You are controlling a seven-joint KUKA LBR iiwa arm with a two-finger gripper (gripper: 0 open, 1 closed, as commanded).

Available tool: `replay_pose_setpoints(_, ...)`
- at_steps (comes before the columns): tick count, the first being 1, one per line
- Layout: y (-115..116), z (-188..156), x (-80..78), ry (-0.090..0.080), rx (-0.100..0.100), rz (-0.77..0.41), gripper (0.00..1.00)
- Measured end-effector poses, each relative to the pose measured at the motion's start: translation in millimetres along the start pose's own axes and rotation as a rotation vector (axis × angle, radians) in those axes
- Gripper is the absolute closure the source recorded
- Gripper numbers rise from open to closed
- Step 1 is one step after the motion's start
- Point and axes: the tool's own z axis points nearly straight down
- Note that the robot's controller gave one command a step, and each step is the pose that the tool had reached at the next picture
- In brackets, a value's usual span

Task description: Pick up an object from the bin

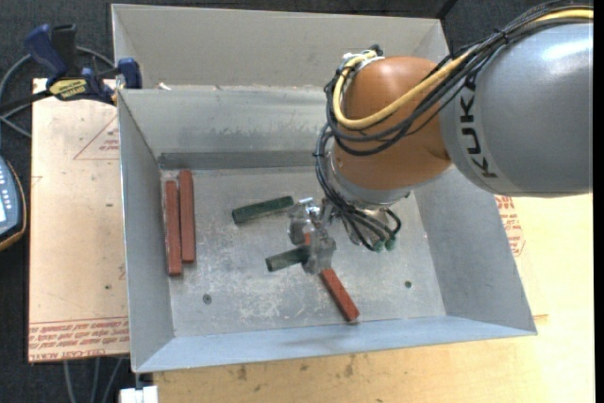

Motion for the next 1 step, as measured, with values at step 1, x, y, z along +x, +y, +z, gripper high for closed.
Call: replay_pose_setpoints(1,50.9,-108.0,-13.9,-0.004,-0.002,-0.024,1.00)
